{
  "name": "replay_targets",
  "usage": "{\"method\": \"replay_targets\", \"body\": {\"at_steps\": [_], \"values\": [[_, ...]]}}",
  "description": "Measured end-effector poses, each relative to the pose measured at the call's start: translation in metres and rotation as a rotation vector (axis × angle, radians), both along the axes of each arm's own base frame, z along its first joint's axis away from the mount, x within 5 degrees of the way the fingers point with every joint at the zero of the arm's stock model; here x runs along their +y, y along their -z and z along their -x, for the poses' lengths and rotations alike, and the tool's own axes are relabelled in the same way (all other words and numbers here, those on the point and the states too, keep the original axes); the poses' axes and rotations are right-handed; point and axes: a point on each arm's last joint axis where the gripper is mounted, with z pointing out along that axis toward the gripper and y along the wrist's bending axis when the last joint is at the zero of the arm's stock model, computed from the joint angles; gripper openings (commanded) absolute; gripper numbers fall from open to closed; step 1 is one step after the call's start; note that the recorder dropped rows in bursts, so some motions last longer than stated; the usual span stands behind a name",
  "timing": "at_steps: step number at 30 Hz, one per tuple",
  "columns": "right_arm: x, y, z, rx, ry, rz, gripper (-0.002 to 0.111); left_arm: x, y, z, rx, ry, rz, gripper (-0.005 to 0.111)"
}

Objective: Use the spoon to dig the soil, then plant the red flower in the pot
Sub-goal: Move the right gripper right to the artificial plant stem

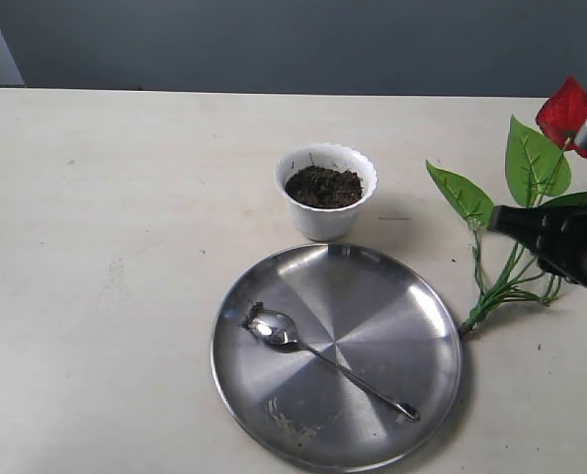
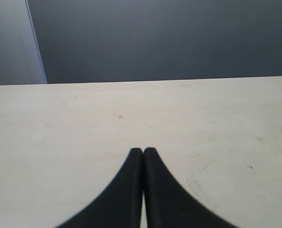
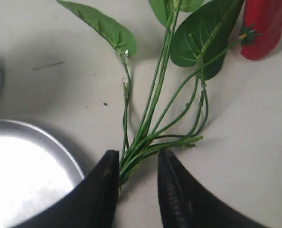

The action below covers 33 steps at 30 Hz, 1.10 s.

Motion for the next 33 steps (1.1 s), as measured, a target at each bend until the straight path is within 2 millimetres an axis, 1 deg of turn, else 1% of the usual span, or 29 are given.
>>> {"method": "replay_targets", "body": {"at_steps": [2, 5, 7, 9, 10, 13, 14, 18, 20, 21, 25, 28, 30, 33], "values": [[-0.007, 0.003, -0.008, 0.014, 0.037, -0.045, 0.029, 0.0, 0.0, 0.0, 0.0, 0.0, 0.0, 0.0], [-0.014, 0.012, -0.016, 0.054, 0.051, -0.056, 0.031, 0.0, 0.0, 0.0, 0.0, 0.0, 0.0, 0.0], [-0.016, 0.019, -0.021, 0.08, 0.043, -0.055, 0.038, 0.0, 0.0, 0.0, 0.0, 0.0, 0.0, 0.0], [-0.014, 0.025, -0.024, 0.099, 0.03, -0.058, 0.048, 0.0, 0.0, 0.0, 0.0, 0.0, 0.0, 0.0], [-0.013, 0.028, -0.026, 0.107, 0.025, -0.062, 0.05, 0.0, 0.0, 0.0, 0.0, 0.0, 0.0, 0.0], [-0.008, 0.035, -0.034, 0.13, 0.017, -0.062, 0.05, 0.0, 0.0, 0.0, 0.0, 0.0, 0.0, 0.0], [-0.005, 0.038, -0.041, 0.141, 0.012, -0.055, 0.05, 0.0, 0.0, 0.0, 0.0, 0.0, 0.0, 0.0], [0.003, 0.045, -0.058, 0.164, 0.017, -0.053, 0.05, 0.0, 0.0, 0.0, 0.0, 0.0, 0.0, 0.0], [0.006, 0.051, -0.063, 0.186, 0.022, -0.048, 0.05, 0.0, 0.0, 0.0, 0.0, 0.0, 0.0, 0.0], [0.007, 0.058, -0.066, 0.208, 0.025, -0.042, 0.05, 0.0, 0.0, 0.0, 0.0, 0.0, 0.0, 0.0], [0.008, 0.07, -0.068, 0.256, 0.04, -0.034, 0.05, 0.0, 0.0, 0.0, 0.0, 0.0, 0.0, 0.0], [0.009, 0.074, -0.069, 0.26, 0.037, -0.039, 0.05, 0.0, 0.0, 0.0, 0.0, 0.0, 0.0, 0.0], [0.011, 0.081, -0.071, 0.275, 0.034, -0.037, 0.05, 0.0, 0.0, 0.0, 0.0, 0.0, 0.0, 0.0], [0.012, 0.086, -0.072, 0.282, 0.03, -0.038, 0.05, 0.0, 0.0, 0.0, 0.0, 0.0, 0.0, 0.0]]}}
